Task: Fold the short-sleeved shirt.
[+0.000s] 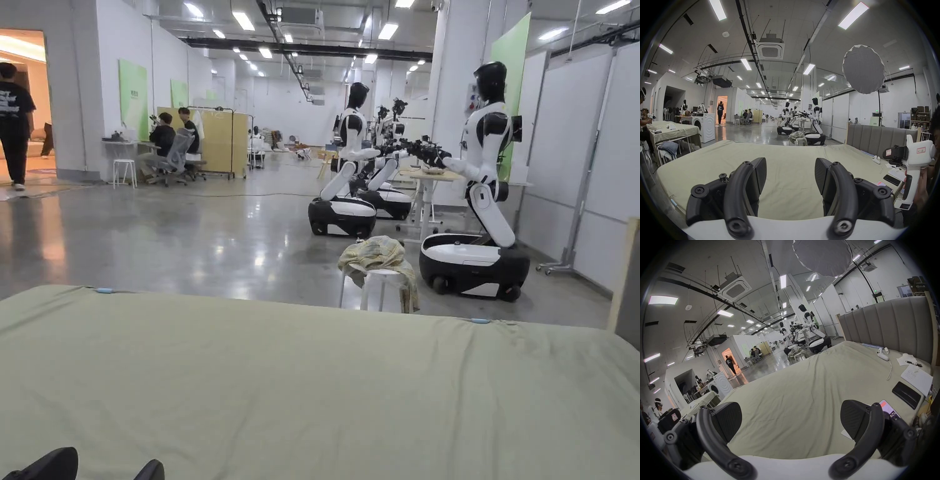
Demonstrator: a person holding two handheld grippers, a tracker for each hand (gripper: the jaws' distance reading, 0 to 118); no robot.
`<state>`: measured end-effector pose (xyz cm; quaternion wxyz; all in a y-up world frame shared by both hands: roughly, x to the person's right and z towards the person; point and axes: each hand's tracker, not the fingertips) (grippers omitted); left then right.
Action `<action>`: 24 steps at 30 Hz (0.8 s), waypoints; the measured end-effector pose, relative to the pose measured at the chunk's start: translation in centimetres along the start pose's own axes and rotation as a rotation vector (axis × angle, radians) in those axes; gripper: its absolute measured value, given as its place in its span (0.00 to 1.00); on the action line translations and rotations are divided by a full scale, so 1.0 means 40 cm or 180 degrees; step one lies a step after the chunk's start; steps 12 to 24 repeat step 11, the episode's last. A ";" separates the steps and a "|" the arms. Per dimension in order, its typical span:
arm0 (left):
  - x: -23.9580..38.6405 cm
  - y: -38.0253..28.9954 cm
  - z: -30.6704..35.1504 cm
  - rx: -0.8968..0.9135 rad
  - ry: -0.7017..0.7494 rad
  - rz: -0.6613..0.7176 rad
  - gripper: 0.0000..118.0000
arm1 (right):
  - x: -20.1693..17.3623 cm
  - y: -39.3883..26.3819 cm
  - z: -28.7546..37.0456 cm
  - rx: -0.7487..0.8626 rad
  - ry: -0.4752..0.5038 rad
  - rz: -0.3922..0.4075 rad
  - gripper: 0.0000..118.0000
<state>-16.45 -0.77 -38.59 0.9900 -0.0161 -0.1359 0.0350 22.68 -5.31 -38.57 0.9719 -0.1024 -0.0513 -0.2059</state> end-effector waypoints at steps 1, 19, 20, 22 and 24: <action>0.004 0.002 0.000 0.0001 -0.0006 -0.0009 0.51 | 0.000 -0.001 0.000 0.0005 -0.0015 0.0024 1.00; 0.026 -0.005 -0.015 -0.0008 -0.0030 -0.0057 0.51 | -0.055 -0.047 0.010 0.0241 0.0058 0.0920 1.00; 0.026 -0.005 -0.015 -0.0008 -0.0030 -0.0057 0.51 | -0.055 -0.047 0.010 0.0241 0.0058 0.0920 1.00; 0.026 -0.005 -0.015 -0.0008 -0.0030 -0.0057 0.51 | -0.055 -0.047 0.010 0.0241 0.0058 0.0920 1.00; 0.026 -0.005 -0.015 -0.0008 -0.0030 -0.0057 0.51 | -0.055 -0.047 0.010 0.0241 0.0058 0.0920 1.00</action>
